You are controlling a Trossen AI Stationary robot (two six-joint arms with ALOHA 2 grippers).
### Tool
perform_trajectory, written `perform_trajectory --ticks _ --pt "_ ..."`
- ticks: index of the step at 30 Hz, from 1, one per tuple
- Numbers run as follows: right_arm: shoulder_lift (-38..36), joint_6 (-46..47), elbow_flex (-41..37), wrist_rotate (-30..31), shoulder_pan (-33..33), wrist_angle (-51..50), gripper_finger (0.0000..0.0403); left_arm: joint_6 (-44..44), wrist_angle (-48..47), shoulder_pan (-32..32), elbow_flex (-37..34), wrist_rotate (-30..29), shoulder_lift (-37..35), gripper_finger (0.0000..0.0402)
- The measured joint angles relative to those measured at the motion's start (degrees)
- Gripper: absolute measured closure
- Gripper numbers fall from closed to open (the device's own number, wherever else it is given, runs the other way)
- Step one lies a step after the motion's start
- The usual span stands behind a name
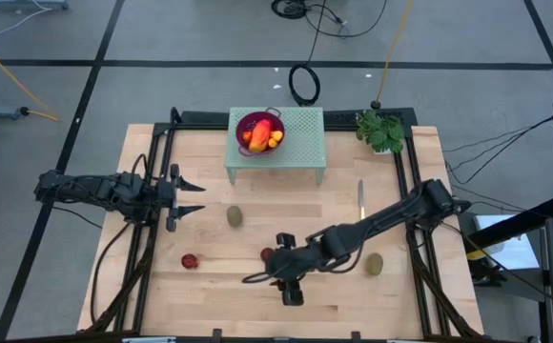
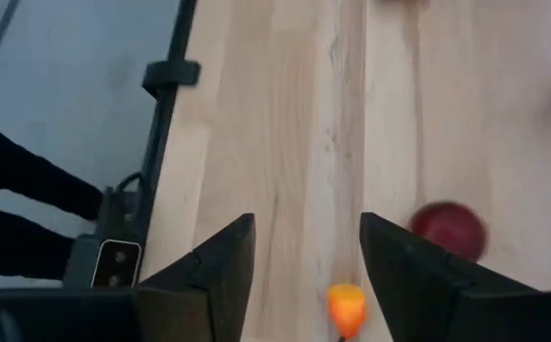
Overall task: Pick & Place Fruit
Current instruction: Put the pear into the violet strainer bowl on the shelf
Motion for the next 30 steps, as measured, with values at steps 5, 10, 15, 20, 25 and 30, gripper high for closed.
perform_trajectory --ticks 5,10,15,20,25,30 --pt "2.9 1.6 0.0 0.0 0.6 -2.1 0.0221 0.0 -0.1 0.0 0.0 0.0 0.0 0.0174" --pt "4.1 2.4 0.0 0.2 0.9 -4.1 0.0222 1.4 -0.2 0.0 0.0 0.0 0.0 0.0174" --pt "4.4 2.9 -0.9 0.2 1.0 -5.6 0.0222 2.0 -0.2 0.0 0.0 0.0 0.0 0.0174" --pt "4.5 3.5 -4.1 0.4 1.0 -5.5 0.0222 2.1 -0.2 0.0 0.0 0.0 0.0 0.0174" --pt "4.4 6.0 -8.1 0.4 1.0 -3.3 0.0222 2.1 -0.2 0.0 0.0 -0.1 0.0 0.0174" --pt "4.5 6.0 -11.1 1.6 1.0 0.4 0.0222 2.2 -0.2 0.0 0.0 -0.1 0.0 0.0174"
